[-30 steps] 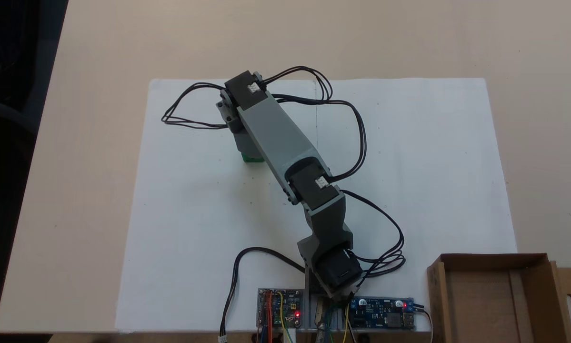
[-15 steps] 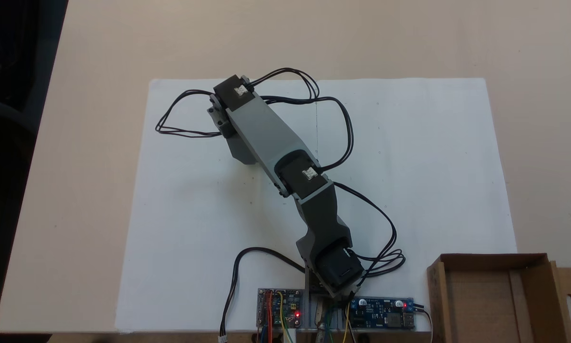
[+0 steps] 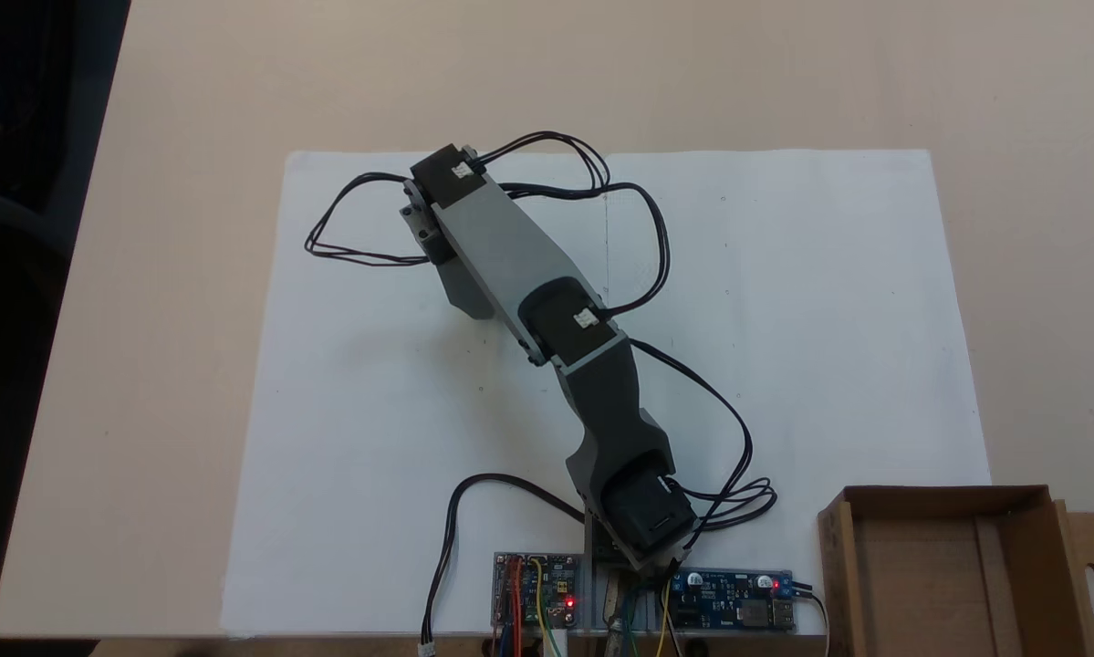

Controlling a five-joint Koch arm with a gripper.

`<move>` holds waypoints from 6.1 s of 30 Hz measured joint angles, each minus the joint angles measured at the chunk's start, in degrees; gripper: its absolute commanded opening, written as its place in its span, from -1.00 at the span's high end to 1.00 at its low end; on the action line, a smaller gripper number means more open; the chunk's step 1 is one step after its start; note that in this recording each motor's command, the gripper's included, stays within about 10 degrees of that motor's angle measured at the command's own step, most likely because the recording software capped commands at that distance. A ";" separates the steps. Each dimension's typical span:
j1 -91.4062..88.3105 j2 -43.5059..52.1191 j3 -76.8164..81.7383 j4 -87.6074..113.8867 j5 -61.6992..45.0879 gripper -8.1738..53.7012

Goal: Grasp a green dice and put it in the bin.

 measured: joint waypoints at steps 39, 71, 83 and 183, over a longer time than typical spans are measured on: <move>0.00 -6.68 -0.70 -1.41 0.00 -0.48; 0.26 -7.21 -0.70 -1.23 3.08 0.34; 9.67 -0.62 -2.81 -1.14 3.60 0.34; 56.51 26.46 -17.67 -2.72 -30.67 -0.69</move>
